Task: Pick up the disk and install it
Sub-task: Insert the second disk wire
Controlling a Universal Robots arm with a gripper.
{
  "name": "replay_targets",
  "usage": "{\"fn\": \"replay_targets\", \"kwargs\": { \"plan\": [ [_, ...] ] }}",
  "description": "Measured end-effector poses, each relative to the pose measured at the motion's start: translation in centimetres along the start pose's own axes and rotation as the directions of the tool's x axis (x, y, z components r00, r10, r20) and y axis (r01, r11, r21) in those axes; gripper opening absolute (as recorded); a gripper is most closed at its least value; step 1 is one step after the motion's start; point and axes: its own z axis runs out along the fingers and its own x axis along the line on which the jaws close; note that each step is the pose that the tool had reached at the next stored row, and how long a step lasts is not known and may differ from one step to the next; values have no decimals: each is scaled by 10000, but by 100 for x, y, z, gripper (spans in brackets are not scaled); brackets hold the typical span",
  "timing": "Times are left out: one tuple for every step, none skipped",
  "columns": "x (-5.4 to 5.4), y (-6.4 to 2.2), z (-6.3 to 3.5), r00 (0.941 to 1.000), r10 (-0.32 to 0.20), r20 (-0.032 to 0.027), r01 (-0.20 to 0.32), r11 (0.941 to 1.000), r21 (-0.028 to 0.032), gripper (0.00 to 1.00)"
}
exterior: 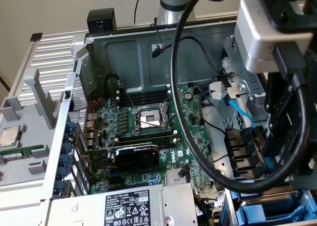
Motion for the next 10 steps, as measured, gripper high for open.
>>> {"fn": "replay_targets", "kwargs": {
  "plan": [
    [7, 1, 10, 10000, -2, 74, 2, 10000, -3, 37],
    [9, 3, 19, 9999, -4, 140, 4, 10000, -6, 37],
    [10, 6, 31, 9998, -4, 192, 5, 10000, -8, 37],
    [11, 7, 46, 9998, -6, 222, 6, 10000, -9, 37],
    [13, 7, 62, 9997, -7, 239, 7, 10000, -9, 37],
    [14, 6, 80, 9997, -7, 246, 8, 10000, -10, 37],
    [16, 6, 99, 9997, -8, 248, 8, 10000, -10, 37],
    [16, 5, 114, 9997, -8, 249, 8, 10000, -10, 37],
    [14, 4, 123, 9997, -7, 253, 7, 10000, -11, 37],
    [14, 4, 126, 9996, -8, 274, 8, 10000, -12, 37]
  ]
}}
